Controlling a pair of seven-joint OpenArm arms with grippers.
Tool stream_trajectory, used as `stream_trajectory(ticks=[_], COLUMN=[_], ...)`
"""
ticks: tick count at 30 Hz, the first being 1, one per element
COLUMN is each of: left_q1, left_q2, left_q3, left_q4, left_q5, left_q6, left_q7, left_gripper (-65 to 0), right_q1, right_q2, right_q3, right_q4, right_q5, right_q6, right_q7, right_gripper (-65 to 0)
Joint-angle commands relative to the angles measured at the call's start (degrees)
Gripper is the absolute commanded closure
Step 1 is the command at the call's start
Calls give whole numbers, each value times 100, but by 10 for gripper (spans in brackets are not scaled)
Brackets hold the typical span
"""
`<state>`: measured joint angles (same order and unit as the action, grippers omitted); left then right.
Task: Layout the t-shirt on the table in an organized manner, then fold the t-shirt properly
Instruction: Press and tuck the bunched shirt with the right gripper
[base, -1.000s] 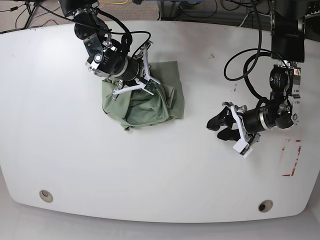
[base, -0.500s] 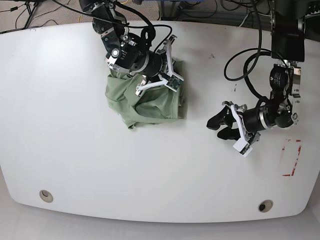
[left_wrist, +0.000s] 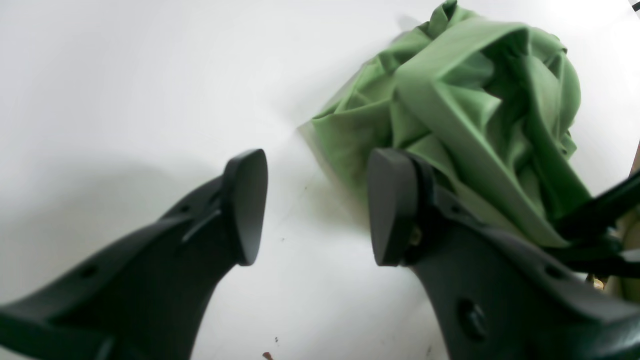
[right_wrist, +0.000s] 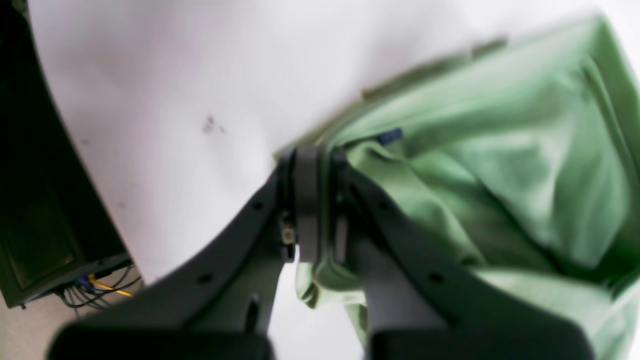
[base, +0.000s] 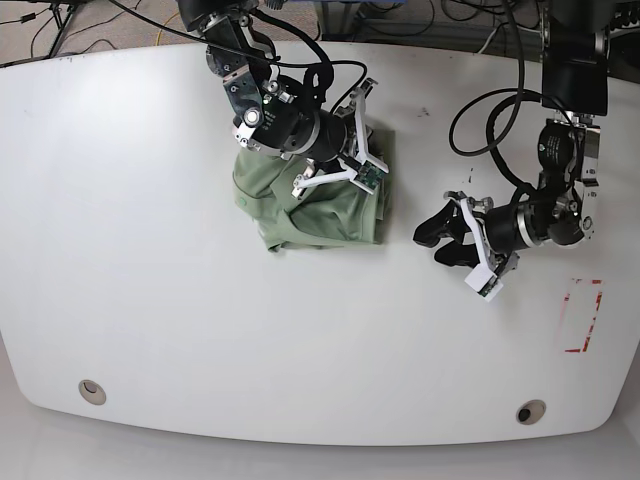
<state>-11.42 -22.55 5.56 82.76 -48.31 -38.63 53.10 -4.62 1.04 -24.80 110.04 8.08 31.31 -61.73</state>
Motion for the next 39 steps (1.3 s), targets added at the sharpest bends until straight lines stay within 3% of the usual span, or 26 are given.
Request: stream_trajectory(ticks=[1,6,8,10,18,23,30,39], left_q1=[-137,-137,-137,-137,-137,-40,12,223], left_q2=[-71,-71,-71,-71,-106,-211,-211,-229], left_q3=[-33,-33,-33,-33,-33,-33,-24,-42], left_q4=[97,97,97,97,97,97,97,115], left_q5=[-122,-122,-122,-122,-122,-122,-122,-122], left_q6=[-36,-36,-36,-36,-36,-36,-36,-36], left_q7=[-137,-137,-137,-137,-137,-137,-137,-137], left_gripper=[-307,-307,-307,-307,-307,-307,-307,-307], right_q1=[106,141,133,133,414,774,1029,1434], right_q2=[-82,-170,-161,-82,340,498,410,305], right_q3=[-4,23,23,58,998,1165,1165,1174], right_q4=[-54,-90,-19,86,201,-28,-679,-1953], right_q5=[85,76,76,76,129,129,129,85], right_q6=[3,-6,-6,-6,47,47,56,56], right_q7=[138,472,604,675,789,798,868,1615], right_gripper=[-97,-384,-466,-506,-466,-457,-431,-338])
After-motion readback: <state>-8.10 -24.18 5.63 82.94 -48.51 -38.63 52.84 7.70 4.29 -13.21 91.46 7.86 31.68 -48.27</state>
